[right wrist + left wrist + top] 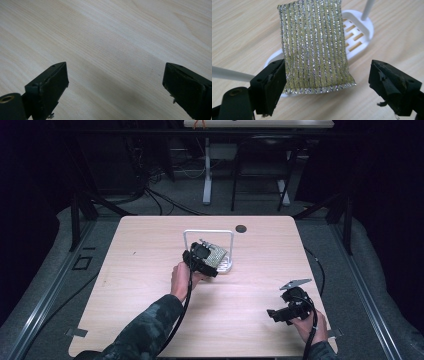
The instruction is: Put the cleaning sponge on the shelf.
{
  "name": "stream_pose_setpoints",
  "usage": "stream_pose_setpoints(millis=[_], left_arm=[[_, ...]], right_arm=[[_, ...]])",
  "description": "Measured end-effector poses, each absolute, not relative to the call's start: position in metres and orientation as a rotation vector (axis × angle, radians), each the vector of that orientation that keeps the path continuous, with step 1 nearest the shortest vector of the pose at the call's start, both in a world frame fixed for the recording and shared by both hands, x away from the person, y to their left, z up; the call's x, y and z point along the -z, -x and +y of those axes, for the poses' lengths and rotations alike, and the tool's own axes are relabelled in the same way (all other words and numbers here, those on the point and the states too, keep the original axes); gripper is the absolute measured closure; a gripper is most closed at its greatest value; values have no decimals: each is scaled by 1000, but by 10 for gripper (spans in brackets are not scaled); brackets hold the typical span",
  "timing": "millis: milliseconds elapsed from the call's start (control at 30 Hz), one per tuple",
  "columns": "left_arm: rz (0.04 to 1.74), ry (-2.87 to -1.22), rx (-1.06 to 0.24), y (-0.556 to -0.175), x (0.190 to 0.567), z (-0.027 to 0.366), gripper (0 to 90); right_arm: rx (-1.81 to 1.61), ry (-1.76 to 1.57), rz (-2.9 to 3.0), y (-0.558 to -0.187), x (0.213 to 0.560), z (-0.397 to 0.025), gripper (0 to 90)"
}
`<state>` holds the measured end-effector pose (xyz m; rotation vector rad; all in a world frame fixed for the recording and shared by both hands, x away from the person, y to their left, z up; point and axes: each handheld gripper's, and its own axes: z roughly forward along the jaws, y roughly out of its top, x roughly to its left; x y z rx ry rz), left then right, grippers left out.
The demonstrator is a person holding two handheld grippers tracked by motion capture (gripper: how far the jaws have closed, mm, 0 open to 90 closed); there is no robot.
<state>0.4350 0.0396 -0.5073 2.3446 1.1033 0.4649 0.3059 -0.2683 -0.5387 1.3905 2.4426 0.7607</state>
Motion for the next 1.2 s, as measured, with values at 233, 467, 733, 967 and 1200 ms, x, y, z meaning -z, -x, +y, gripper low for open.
stream_pose_setpoints(millis=[233, 467, 733, 967, 1200], left_arm=[[1049, -2364, -441, -422, 494, 50, 67], [1023, -2365, -438, -410, 484, 62, 32], [1019, -2356, -453, -394, 479, 85, 3], [1032, -2338, -472, -380, 475, 110, 2], [1066, -2328, -473, -361, 484, 139, 1]], right_arm=[[-756, -1389, 2444, -306, 538, -268, 59], [-752, -1388, 2447, -306, 539, -268, 59], [-748, -1386, 2443, -305, 538, -268, 59], [-742, -1393, 2444, -305, 539, -268, 59], [-737, -1391, 2446, -305, 540, -269, 59]])
